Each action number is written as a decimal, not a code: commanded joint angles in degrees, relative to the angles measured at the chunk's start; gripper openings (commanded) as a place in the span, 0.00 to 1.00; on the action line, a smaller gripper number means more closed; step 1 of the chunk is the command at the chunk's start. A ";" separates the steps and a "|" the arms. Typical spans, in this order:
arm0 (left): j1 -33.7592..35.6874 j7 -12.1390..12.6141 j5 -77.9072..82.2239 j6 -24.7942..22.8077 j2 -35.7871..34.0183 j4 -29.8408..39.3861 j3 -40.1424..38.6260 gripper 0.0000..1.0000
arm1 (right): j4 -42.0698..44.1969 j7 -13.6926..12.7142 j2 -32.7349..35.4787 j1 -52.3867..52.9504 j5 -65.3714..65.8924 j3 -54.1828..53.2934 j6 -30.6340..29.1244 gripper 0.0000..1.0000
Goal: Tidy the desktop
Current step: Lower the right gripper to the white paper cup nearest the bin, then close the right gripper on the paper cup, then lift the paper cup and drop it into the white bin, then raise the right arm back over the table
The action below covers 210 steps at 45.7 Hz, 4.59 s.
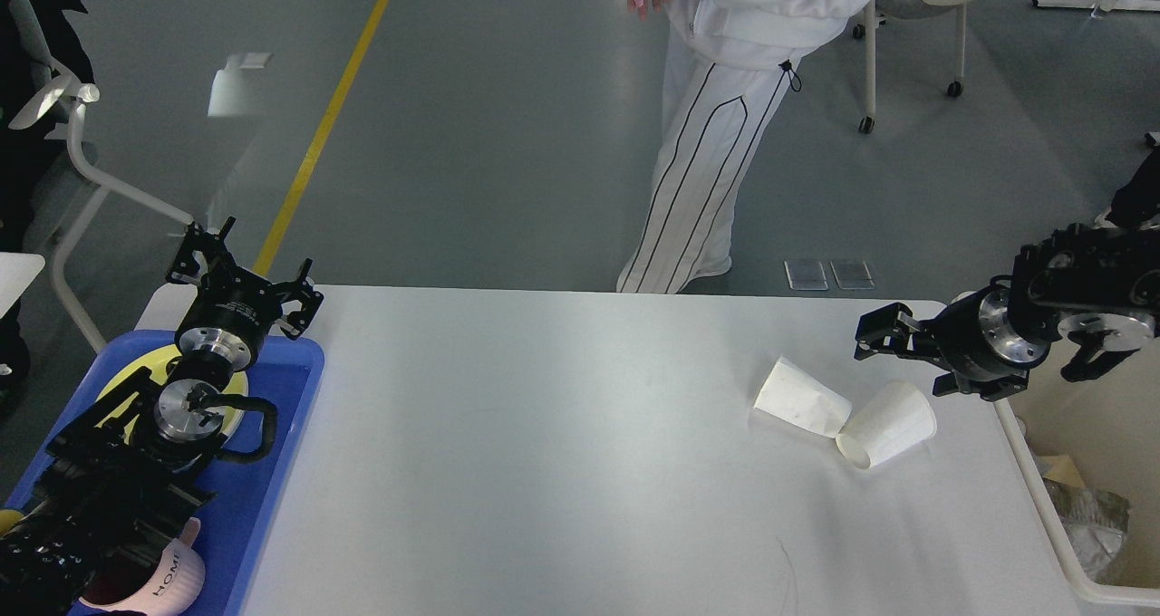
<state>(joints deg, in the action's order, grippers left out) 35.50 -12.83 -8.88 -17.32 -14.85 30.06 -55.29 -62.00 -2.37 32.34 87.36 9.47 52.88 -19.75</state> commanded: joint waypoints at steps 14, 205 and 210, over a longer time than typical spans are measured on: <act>0.00 0.08 0.01 0.00 0.00 0.00 0.00 0.98 | 16.73 -0.01 -3.16 -18.80 -0.15 -10.86 3.05 1.00; 0.00 0.00 0.01 0.00 0.09 0.00 0.09 0.98 | 63.76 -0.36 -11.69 -39.38 -13.60 -14.47 20.81 1.00; 0.09 0.00 0.01 0.00 0.09 0.00 0.09 0.98 | 63.49 -0.53 -12.30 -35.69 -13.34 -13.16 17.83 1.00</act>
<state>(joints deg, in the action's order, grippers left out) 35.51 -12.80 -8.88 -17.31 -14.77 30.06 -55.20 1.89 -2.76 20.50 48.09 -4.21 38.56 0.73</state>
